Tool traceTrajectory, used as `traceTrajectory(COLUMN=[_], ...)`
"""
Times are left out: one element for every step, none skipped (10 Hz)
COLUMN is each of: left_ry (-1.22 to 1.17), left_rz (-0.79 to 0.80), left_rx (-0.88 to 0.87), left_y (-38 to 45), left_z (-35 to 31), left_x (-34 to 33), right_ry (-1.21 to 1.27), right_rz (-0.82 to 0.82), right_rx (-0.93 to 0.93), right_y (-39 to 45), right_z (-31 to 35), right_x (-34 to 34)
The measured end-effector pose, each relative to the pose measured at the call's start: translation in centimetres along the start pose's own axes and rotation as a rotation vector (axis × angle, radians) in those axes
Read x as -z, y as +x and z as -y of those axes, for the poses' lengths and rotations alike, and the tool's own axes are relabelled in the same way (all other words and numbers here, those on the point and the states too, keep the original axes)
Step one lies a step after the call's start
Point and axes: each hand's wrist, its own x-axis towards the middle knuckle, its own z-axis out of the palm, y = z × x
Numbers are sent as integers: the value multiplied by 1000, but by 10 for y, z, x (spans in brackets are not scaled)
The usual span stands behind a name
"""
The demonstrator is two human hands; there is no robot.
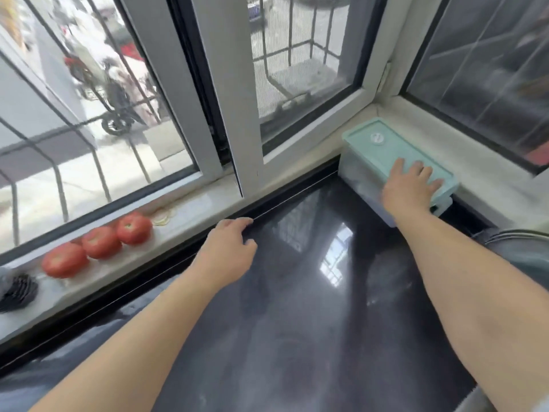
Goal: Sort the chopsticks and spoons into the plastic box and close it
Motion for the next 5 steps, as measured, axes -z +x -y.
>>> traceTrajectory(left_ry=[-11, -3, -5, -7, -39], left_rz=[11, 5, -39, -108, -198], left_rx=[-15, -33, -41, -29, 16], left_y=[8, 4, -9, -35, -70], left_z=[-12, -13, -2, 18, 43], left_x=[-5, -3, 11, 33, 53], right_ry=[-47, -41, 21, 84, 107], right_rz=[3, 39, 84, 159, -81], right_rx=[-6, -16, -41, -53, 287], right_y=[20, 31, 40, 24, -32], right_z=[-14, -20, -21, -10, 47], right_x=[-2, 4, 9, 28, 38])
